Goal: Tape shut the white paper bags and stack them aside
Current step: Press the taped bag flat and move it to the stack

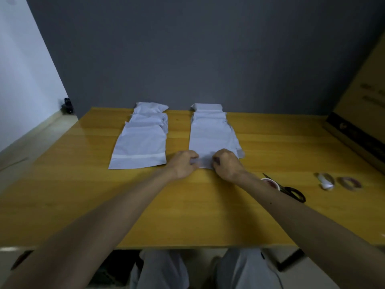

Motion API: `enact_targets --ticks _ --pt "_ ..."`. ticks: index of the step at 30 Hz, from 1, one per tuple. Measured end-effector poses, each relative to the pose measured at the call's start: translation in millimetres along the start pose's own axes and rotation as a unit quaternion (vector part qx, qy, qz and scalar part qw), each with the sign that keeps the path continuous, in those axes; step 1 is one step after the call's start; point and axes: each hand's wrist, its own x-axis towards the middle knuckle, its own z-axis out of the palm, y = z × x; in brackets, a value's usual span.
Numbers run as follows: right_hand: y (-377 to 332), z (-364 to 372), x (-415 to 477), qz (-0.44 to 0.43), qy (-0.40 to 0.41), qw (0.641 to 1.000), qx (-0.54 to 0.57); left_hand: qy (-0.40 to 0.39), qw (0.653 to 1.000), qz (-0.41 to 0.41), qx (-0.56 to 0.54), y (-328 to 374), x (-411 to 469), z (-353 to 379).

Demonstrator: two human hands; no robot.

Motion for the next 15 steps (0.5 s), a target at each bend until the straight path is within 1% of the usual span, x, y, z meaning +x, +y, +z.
enact_targets --ticks 5,8,12,15 --pt "6 2 -27 -0.049 0.024 0.998 0.028 0.015 0.999 0.006 0.052 1 -13 7" --pt "9 1 -37 -0.061 0.019 0.997 0.039 0.011 0.996 0.028 0.084 1 -23 7" --pt "12 -2 -43 -0.062 0.005 0.998 0.001 0.034 0.993 0.061 0.097 3 -29 3" --pt "12 -10 -41 -0.043 0.007 0.999 -0.019 0.043 0.993 0.063 0.085 3 -29 3"
